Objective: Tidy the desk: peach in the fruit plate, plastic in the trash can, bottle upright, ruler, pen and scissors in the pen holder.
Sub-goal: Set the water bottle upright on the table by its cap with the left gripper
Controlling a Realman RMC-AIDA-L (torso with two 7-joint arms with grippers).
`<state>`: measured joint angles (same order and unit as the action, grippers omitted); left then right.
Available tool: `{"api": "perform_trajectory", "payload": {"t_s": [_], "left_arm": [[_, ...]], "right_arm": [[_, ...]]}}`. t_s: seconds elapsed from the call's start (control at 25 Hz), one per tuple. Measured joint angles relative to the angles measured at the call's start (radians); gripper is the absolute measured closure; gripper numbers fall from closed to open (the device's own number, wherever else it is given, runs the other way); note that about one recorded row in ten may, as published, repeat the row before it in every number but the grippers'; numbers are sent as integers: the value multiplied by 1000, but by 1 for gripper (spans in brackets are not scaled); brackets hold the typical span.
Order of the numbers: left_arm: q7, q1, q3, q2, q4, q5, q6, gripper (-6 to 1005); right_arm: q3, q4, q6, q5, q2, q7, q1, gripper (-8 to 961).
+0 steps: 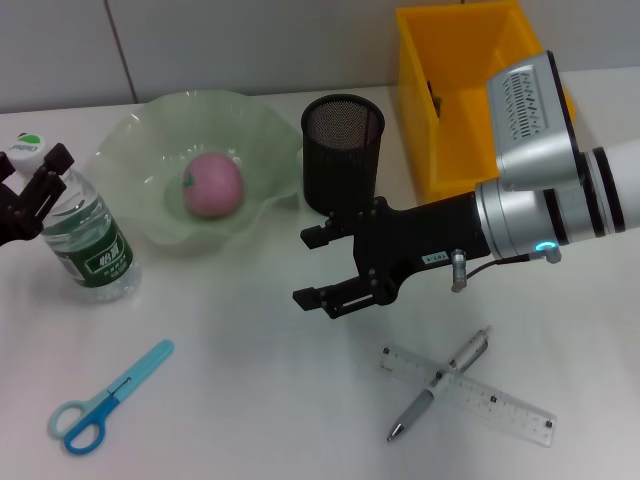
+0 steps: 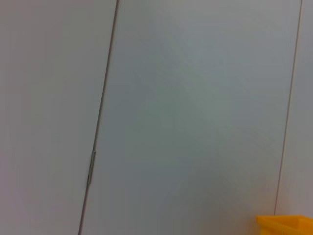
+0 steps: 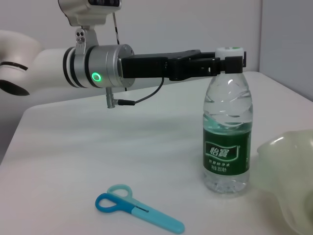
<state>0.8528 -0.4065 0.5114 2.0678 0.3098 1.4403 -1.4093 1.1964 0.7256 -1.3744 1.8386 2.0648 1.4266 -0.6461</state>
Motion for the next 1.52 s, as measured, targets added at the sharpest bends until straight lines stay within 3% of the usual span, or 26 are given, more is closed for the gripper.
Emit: {"api": "perform_trajectory", "payload": {"t_s": [1.24, 1.52], "left_arm": [[0, 0, -7, 2, -11, 0, 6, 492], [0, 0, -7, 2, -11, 0, 4, 244]], "right_arm": [[0, 0, 2, 0, 2, 0, -1, 178], [0, 0, 0, -1, 2, 0, -1, 179]]}}
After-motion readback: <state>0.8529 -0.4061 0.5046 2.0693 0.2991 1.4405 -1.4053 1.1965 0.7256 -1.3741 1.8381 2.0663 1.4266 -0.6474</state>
